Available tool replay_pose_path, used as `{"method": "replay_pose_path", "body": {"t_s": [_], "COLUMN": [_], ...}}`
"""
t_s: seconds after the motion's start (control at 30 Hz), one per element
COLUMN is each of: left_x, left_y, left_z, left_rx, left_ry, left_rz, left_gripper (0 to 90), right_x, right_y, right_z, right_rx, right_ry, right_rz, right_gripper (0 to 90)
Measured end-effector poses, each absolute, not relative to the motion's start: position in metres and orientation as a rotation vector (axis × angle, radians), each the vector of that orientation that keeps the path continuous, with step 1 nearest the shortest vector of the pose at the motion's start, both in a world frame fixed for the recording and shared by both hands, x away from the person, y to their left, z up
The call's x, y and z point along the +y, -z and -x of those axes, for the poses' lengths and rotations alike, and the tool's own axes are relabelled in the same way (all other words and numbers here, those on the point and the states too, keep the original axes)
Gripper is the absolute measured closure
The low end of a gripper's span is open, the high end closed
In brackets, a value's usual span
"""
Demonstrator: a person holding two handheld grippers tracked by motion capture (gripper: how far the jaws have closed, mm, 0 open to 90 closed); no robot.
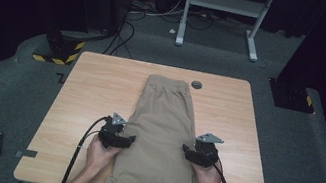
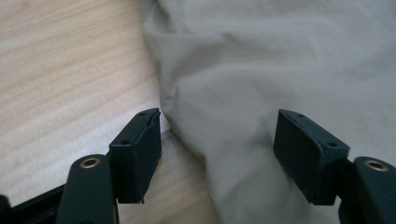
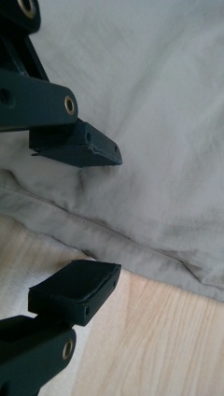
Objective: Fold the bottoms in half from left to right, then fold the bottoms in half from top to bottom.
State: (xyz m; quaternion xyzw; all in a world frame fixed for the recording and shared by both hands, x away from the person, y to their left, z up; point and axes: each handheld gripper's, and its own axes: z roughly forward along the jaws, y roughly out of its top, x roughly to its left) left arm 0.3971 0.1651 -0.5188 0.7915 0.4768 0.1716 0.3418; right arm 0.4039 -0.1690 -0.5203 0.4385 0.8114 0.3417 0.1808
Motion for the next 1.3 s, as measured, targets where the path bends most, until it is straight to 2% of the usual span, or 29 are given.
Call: {"method": "replay_pose_path", "body": {"t_s": [0.3,0.7,1.0,1.13,1.3], "left_x": [0.161,0.161,0.166,0.165,0.163], "left_y": [0.521,0.519,0.509,0.515,0.52], "left_z": [-0.417,-0.434,-0.406,-0.392,-0.393], "left_rx": [1.264,1.295,1.271,1.26,1.263], "left_ry": [-0.501,-0.477,-0.399,-0.402,-0.442], "left_rz": [-2.033,-2.024,-1.985,-2.012,-2.026], "left_gripper": [32.1,32.5,29.9,29.8,29.5], "right_x": [-0.173,-0.176,-0.191,-0.191,-0.185], "right_y": [0.521,0.521,0.514,0.516,0.521], "right_z": [-0.421,-0.437,-0.41,-0.398,-0.394], "right_rx": [2.27,2.253,2.241,2.254,2.261], "right_ry": [-0.972,-0.953,-1.06,-1.063,-1.004], "right_rz": [-1.248,-1.28,-1.334,-1.327,-1.289], "right_gripper": [40.4,38.5,38.1,38.0,38.5]}}
